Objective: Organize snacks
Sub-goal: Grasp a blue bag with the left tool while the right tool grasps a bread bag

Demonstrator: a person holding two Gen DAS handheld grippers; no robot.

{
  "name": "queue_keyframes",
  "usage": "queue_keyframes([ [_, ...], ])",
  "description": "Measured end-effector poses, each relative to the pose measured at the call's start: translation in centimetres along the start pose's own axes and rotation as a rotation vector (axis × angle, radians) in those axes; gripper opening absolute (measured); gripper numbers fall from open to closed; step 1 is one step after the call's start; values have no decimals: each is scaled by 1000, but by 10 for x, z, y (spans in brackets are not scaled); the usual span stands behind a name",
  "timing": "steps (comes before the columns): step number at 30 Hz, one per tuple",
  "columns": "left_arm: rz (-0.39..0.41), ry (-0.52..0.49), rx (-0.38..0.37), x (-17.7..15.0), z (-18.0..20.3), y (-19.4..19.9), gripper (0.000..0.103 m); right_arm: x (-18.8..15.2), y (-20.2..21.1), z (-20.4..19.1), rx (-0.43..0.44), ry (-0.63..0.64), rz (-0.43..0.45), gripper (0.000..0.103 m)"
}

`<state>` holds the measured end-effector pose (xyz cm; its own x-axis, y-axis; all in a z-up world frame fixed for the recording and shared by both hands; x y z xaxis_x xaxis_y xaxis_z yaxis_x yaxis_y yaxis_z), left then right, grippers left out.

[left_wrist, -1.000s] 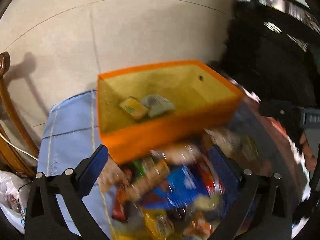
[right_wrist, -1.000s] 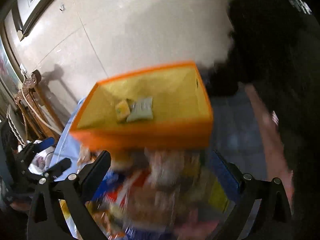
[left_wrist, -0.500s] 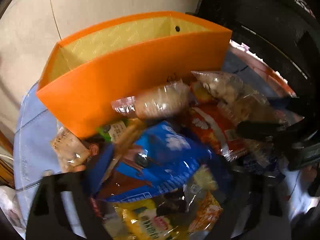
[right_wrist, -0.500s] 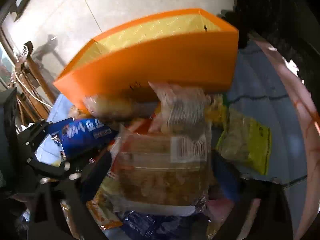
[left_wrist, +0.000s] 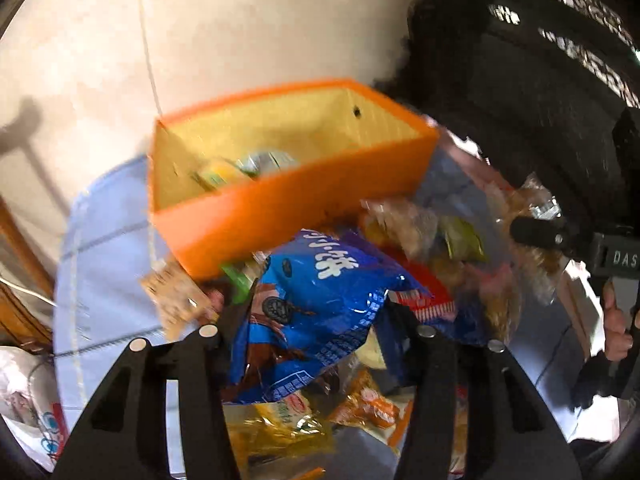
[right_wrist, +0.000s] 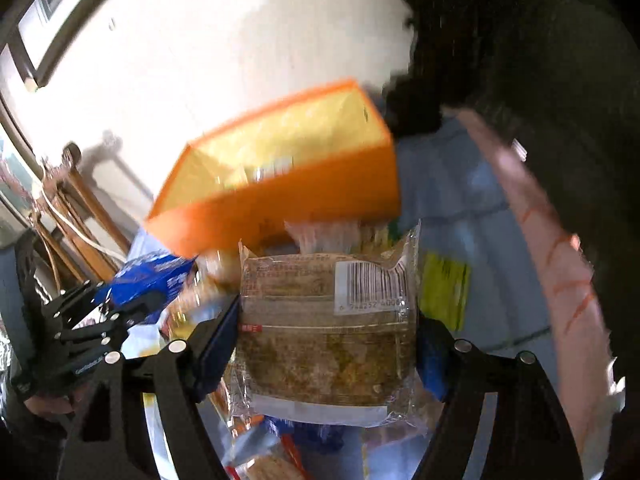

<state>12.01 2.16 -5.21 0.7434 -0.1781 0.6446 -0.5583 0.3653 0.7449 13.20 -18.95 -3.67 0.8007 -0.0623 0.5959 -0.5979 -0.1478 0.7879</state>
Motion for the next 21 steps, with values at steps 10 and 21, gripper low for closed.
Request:
queue_keyframes([
  [10,-58,438,123,85,-66,-8,50,118,-30,-24,-31,46,-12,77],
  [21,-3,207,301,119,-65,-26,99,167,-48,-50,-26,180,10,99],
])
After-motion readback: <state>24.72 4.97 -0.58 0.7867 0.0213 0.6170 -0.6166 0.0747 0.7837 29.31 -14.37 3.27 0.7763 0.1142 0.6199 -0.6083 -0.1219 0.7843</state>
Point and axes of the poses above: each gripper's, at about its wrist camera, not at the fingertips, and y roughly against the way its jaws point, z to its right, x to its top, the point moved 2 cm from there along -y, roughly the way its jaws point, and after that the axes turned 9 degrees about -x, right-handed, at the moved point
